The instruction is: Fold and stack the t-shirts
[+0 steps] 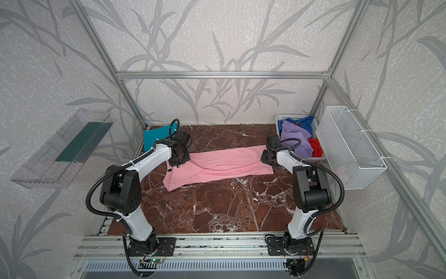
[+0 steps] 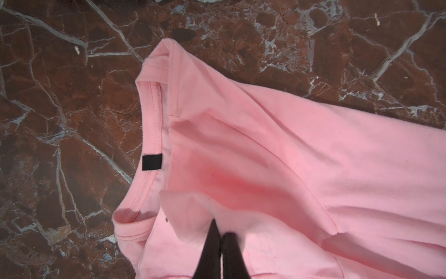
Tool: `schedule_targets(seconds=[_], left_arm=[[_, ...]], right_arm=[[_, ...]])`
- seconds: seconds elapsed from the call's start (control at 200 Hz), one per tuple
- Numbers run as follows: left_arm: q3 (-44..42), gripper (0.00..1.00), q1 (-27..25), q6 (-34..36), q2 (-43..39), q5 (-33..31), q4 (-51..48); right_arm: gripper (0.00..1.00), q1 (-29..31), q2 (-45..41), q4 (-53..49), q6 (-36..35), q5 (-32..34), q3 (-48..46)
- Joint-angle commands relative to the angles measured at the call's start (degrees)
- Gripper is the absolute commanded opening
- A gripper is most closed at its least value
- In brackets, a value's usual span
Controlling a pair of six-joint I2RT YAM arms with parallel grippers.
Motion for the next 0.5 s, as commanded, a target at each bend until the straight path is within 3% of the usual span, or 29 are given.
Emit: schedule_targets(seconds=[0.0, 0.26, 0.375, 0.495], left_arm=[[3.6, 0.08, 0.9, 1.6, 1.8, -2.3, -3.0], [17.7, 0.34, 2.9, 3.6, 5.8, -11.2, -7.1], [20.6, 0.35, 3.0, 4.4, 3.7, -11.3, -8.4], [13.2, 0.30, 3.0, 4.1, -3.1, -7.9, -7.7]], right_arm=[[0.29, 0.1, -3.4, -0.8, 0.6, -0.1, -0.1], [0.40, 5.3, -20.3, -4.2, 2.2, 1.7, -9.7], [0.40, 12.1, -29.0, -5.7, 1.6, 6.1, -14.1], [0.41, 23.9, -31.3, -2.2, -4.0, 12.0, -14.9]])
